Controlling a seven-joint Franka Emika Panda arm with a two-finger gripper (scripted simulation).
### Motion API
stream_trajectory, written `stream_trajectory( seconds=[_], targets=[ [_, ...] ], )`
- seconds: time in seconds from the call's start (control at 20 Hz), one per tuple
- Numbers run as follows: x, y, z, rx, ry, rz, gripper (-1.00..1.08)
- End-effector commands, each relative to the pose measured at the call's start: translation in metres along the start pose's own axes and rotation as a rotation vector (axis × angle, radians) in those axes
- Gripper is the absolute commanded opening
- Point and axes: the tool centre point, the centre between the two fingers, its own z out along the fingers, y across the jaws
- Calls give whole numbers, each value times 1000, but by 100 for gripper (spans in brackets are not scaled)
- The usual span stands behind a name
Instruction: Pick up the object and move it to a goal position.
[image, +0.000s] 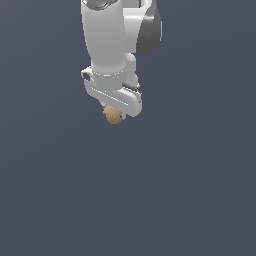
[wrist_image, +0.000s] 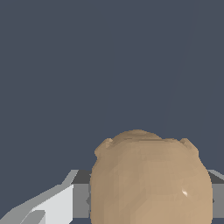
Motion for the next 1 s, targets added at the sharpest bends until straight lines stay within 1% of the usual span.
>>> stream_trajectory(
  seconds=[0.0,0.25,0.45,0.65,0.95],
  targets=[
    [2,3,-22,-1,-1,0,-100],
    [6,7,-53,-1,-2,-1,-100],
    [8,9,-68,-1,-2,-1,-100],
    [9,9,-75,-1,-2,-2,-100],
    [9,8,-72,-1,-2,-2,-100]
  ],
)
